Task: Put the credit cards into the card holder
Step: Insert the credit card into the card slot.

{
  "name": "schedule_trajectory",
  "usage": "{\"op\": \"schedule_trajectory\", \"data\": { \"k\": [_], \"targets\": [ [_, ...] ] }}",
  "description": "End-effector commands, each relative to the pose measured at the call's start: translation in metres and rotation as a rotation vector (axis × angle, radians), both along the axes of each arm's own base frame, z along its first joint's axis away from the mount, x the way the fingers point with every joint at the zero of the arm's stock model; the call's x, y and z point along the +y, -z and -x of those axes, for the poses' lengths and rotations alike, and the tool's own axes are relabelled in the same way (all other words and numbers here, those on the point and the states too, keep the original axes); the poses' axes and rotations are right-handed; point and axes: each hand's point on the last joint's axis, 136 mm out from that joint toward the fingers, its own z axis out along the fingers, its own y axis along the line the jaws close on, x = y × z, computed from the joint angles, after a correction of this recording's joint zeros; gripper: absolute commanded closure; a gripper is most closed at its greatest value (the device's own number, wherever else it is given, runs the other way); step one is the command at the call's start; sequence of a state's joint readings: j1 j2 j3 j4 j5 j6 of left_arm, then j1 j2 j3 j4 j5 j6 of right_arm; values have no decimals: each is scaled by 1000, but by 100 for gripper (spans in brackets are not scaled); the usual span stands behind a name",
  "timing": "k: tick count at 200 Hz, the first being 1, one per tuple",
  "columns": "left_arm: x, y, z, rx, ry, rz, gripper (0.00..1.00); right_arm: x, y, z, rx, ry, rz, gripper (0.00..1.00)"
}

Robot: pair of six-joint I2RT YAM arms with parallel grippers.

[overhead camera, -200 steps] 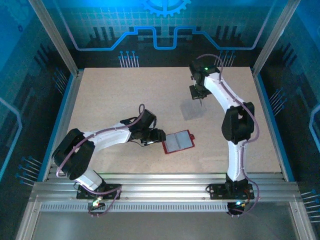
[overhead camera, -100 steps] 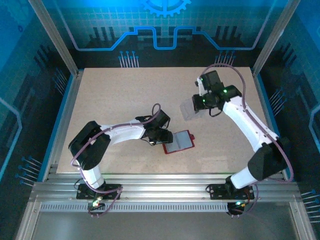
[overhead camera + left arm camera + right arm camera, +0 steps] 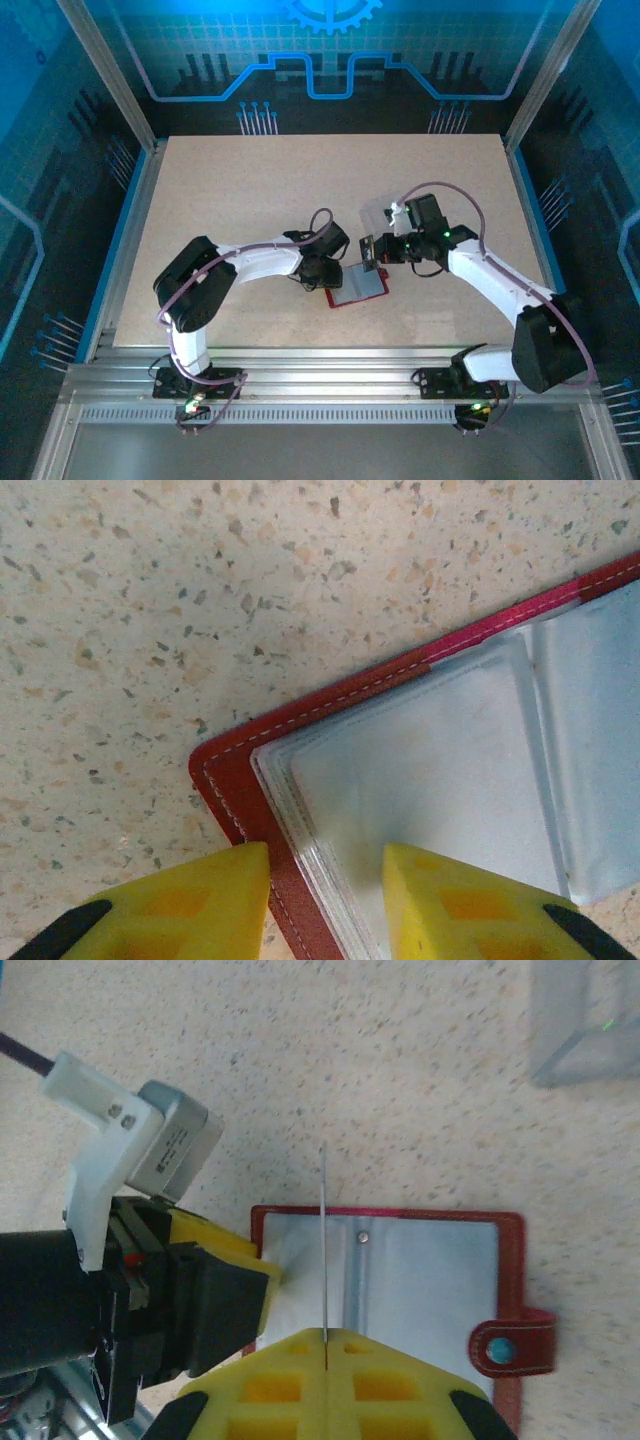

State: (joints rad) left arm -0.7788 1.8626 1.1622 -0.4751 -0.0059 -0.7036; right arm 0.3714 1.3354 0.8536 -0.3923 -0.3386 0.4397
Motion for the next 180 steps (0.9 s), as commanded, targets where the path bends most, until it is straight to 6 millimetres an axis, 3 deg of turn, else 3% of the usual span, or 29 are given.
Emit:
{"op": "schedule_trajectory", "data": {
  "k": [1, 103, 180],
  "targets": [
    [11, 15, 7, 24, 12, -83, 65, 17, -2, 3, -23, -36, -116, 100],
    [14, 21, 11, 43, 1, -93, 70, 21, 51, 4, 53, -28, -133, 100],
    [13, 24, 12, 53, -6, -86, 72, 27, 65, 5, 108, -40, -150, 100]
  ]
}}
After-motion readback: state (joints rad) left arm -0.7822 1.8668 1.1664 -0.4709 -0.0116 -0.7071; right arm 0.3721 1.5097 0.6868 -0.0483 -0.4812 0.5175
